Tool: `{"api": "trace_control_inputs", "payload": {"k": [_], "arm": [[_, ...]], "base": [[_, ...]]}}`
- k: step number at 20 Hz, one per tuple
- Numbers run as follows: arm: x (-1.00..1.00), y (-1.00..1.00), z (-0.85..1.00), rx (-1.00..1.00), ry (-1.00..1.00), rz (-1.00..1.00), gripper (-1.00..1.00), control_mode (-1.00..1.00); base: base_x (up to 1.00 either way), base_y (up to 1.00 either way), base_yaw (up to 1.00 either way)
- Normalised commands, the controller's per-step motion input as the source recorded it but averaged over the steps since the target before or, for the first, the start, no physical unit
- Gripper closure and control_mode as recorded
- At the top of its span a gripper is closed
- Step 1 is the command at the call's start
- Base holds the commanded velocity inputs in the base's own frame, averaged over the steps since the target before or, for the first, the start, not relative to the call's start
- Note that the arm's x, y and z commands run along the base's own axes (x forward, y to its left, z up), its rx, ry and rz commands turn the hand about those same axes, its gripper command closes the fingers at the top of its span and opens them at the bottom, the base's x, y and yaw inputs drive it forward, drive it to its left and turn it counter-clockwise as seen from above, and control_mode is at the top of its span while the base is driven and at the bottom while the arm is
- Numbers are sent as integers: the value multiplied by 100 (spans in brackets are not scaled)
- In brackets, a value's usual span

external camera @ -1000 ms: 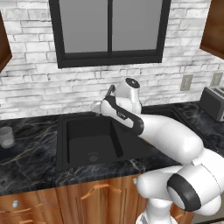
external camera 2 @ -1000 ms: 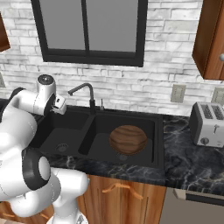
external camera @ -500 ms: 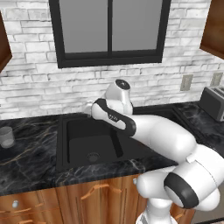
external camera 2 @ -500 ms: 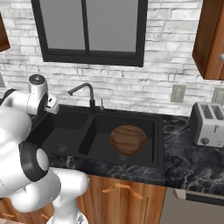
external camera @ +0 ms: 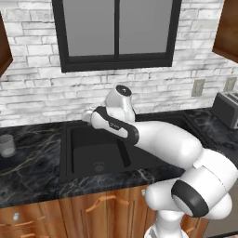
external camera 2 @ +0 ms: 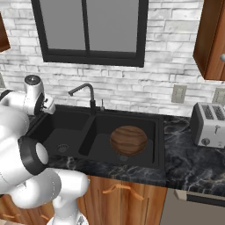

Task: Place the glass cup in the left basin and the bowl in the right basin of the sink.

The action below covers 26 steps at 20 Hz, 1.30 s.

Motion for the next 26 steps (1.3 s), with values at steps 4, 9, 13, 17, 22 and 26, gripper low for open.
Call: {"api": "trace_control_inputs", "payload": {"k": [4, 9, 13, 17, 22, 26], "arm": [[0, 12, 0, 0, 0, 0, -100, -100], [1, 25, 0, 0, 0, 1, -100, -100], [8, 32, 0, 0, 0, 2, -100, -100], [4, 33, 0, 0, 0, 2, -100, -100], [1, 34, 0, 0, 0, 2, -100, -100], [0, 37, 0, 0, 0, 2, -100, -100]], "base": [[0, 0, 0], [0, 0, 0], [0, 0, 0], [0, 0, 0], [0, 0, 0], [0, 0, 0]]}}
